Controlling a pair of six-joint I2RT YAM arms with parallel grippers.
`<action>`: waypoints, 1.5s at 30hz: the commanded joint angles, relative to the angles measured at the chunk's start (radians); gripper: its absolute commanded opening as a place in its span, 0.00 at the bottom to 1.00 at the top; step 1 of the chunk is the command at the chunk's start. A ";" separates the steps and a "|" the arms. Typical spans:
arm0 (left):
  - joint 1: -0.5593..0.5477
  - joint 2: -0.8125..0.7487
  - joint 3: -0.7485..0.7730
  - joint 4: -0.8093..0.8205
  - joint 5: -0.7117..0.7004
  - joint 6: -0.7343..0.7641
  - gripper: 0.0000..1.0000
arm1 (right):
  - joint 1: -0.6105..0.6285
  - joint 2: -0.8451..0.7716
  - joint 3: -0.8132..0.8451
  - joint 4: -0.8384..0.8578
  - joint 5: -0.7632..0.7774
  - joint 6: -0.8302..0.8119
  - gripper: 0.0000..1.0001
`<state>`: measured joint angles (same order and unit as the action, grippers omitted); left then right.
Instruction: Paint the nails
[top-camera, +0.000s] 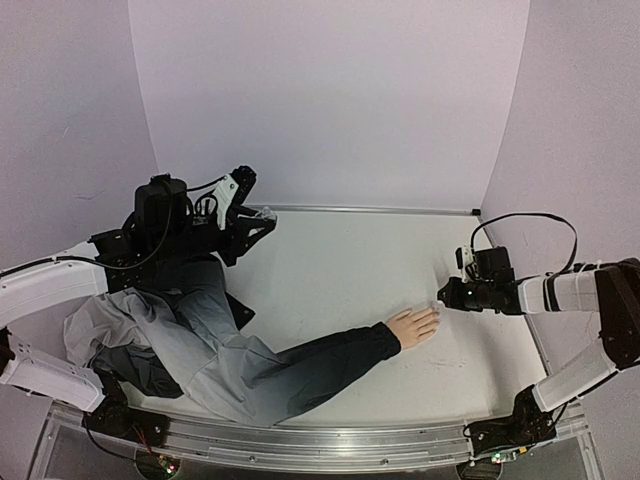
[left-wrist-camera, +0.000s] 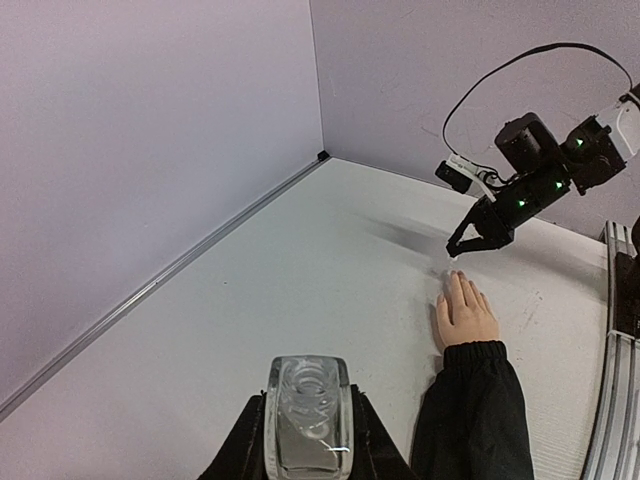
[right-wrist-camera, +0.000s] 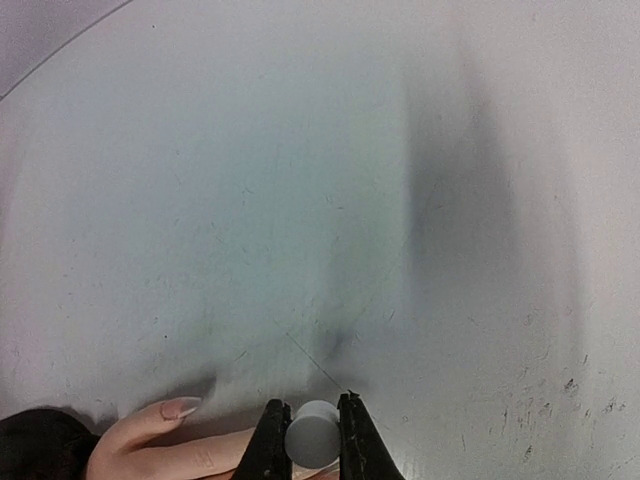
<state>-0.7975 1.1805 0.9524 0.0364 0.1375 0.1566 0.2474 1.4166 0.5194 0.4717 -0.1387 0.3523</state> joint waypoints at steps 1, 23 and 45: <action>0.004 -0.016 0.006 0.068 0.007 0.007 0.00 | -0.002 0.014 0.040 0.004 0.049 0.006 0.00; 0.004 -0.039 0.003 0.068 0.010 0.004 0.00 | -0.002 -0.090 -0.006 -0.014 -0.066 0.004 0.00; 0.004 -0.024 0.004 0.067 0.011 0.004 0.00 | -0.003 -0.042 0.017 -0.053 -0.035 0.013 0.00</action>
<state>-0.7975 1.1763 0.9524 0.0364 0.1375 0.1574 0.2474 1.3586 0.5167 0.4355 -0.1791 0.3569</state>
